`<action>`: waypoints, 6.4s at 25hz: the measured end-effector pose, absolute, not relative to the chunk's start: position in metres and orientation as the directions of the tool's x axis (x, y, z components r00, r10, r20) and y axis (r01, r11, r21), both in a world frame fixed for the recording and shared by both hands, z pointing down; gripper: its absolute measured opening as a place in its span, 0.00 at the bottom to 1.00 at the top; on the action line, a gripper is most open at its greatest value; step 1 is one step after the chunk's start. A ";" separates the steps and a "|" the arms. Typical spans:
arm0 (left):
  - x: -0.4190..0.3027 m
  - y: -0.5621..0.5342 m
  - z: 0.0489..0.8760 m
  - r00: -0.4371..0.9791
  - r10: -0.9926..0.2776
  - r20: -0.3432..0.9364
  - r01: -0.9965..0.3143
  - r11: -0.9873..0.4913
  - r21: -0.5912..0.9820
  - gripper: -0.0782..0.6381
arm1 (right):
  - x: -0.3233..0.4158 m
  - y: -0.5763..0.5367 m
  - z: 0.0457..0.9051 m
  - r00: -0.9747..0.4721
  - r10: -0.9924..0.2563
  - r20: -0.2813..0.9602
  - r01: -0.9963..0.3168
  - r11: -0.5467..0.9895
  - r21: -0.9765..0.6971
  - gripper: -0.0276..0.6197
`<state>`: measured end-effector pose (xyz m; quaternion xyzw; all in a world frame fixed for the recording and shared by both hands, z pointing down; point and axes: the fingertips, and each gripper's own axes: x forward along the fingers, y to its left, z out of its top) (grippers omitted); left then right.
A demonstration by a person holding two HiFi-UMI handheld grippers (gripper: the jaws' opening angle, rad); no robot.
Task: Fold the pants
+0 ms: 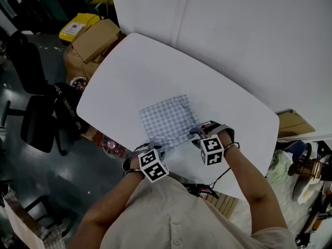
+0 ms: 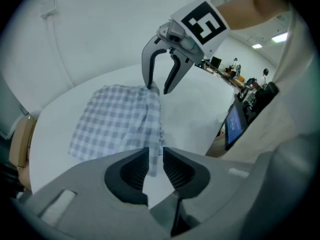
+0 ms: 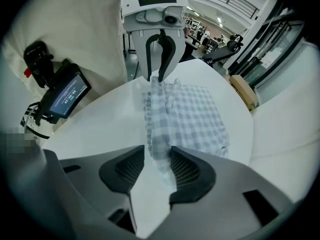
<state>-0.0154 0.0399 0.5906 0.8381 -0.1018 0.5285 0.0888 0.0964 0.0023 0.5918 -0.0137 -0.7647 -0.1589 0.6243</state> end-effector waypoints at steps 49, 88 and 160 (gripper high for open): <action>-0.002 0.042 0.614 0.373 -0.213 0.903 -0.300 -0.949 -0.100 0.23 | -0.027 -0.120 0.567 -0.233 0.065 0.970 0.131 0.991 -0.035 0.26; -0.052 0.069 0.601 0.380 -0.196 0.904 -0.324 -0.944 -0.068 0.15 | -0.001 -0.168 0.575 -0.284 -0.015 0.959 -0.085 0.996 -0.010 0.27; 0.035 -0.171 0.567 0.597 -0.198 0.777 -0.496 -0.853 0.164 0.14 | 0.147 -0.064 0.561 -0.241 -0.490 0.838 -0.933 0.355 -0.061 0.15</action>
